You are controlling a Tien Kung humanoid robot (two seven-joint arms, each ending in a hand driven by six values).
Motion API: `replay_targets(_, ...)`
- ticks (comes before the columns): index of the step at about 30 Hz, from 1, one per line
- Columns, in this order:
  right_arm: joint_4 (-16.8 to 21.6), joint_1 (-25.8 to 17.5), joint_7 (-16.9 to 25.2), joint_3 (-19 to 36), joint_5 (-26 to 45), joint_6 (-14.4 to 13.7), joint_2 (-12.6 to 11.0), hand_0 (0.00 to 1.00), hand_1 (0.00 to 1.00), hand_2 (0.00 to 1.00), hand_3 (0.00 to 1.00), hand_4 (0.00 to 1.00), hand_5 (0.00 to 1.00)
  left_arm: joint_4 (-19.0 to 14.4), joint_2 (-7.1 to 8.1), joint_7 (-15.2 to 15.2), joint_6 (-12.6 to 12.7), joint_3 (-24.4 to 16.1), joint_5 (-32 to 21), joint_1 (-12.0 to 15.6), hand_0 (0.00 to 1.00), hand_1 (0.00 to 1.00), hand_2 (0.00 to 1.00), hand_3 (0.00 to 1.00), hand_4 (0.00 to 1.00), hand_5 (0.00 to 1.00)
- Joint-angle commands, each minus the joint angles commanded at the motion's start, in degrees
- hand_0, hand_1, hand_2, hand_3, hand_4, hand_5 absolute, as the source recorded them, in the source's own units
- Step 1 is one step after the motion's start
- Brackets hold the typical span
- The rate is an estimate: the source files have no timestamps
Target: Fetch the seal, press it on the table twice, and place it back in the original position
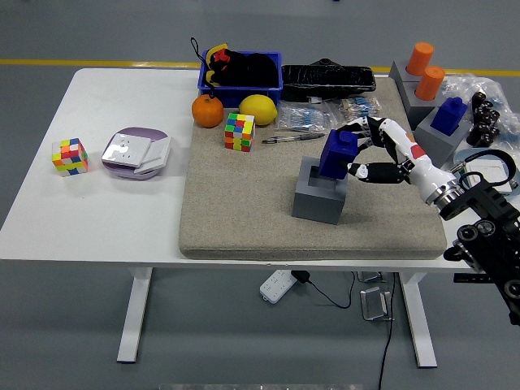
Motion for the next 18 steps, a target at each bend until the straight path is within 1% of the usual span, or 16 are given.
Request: replay_targets(18, -2.0, 0.7, 0.0, -2.0, 0.1, 0.0, 1.1, 0.462, 0.360, 0.362, 0.383, 0.600, 0.002, 0.1, -0.11, 0.0, 0.0, -0.1, 0.0, 0.1, 0.817, 0.816, 0.787, 0.837, 0.804, 0.422)
